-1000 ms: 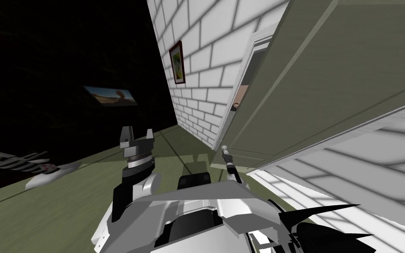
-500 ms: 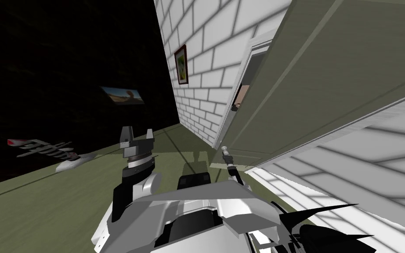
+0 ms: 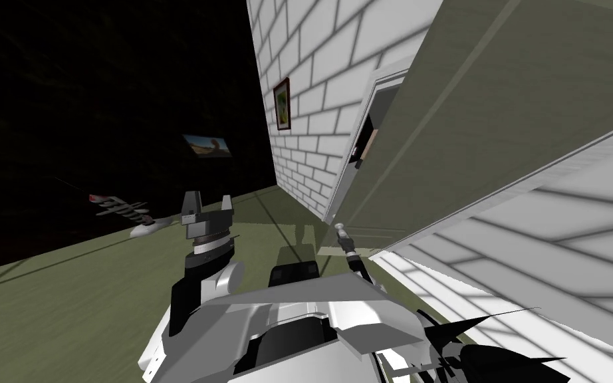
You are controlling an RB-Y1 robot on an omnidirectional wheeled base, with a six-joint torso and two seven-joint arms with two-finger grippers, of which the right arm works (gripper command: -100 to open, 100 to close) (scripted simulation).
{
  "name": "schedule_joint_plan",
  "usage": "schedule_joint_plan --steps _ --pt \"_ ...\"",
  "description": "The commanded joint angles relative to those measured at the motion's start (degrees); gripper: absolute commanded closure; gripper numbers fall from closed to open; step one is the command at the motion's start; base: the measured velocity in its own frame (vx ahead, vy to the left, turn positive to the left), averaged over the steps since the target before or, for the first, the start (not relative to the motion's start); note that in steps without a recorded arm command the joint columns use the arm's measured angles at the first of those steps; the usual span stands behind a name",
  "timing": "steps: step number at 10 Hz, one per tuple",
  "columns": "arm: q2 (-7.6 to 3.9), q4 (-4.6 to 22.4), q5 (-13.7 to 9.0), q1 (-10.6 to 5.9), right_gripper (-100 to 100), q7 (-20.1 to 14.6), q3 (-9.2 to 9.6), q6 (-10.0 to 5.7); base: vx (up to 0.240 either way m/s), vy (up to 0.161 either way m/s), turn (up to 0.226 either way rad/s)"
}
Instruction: Pull the door open
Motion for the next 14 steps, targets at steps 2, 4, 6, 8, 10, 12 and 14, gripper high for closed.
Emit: schedule_joint_plan --steps 2,4,6,8,10,12,14 --pt "-0.86 0.4 0.7 0.80 100 -1.3 1.10 -1.63 -0.131 -0.012 0.086" --pt "-1.61 0.7 1.1 1.30 100 -2.2 1.79 -2.96 -0.215 -0.045 0.104" --pt "-2.68 1.1 1.7 2.03 100 -3.6 2.79 -4.88 -0.185 -0.055 0.111" --pt "-3.62 1.5 2.3 2.66 100 -4.7 3.67 -6.55 -0.191 -0.030 0.096" --pt "-3.78 1.4 2.4 2.94 100 -4.9 3.90 -6.34 -0.130 -0.045 0.048" --pt "-4.18 2.1 2.8 3.30 100 -5.6 4.59 -7.69 -0.178 -0.041 0.133" --pt "-4.62 2.8 3.1 3.45 100 -6.3 5.06 -9.00 -0.178 -0.052 0.138"
